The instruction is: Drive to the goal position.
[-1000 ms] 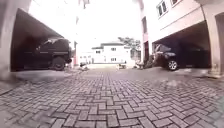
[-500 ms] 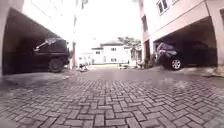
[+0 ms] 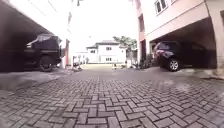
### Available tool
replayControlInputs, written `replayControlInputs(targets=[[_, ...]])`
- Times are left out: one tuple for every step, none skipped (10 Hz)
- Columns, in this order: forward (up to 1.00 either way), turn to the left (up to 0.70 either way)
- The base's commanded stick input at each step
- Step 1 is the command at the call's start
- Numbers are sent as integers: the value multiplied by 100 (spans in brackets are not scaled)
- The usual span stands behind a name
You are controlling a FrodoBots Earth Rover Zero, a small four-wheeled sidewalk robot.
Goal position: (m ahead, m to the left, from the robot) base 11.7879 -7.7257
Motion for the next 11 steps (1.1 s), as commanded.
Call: replayControlInputs(targets=[[69,3],[69,3],[69,3],[69,3],[69,3],[69,3],[69,3],[69,3],[69,3],[69,3],[69,3]])
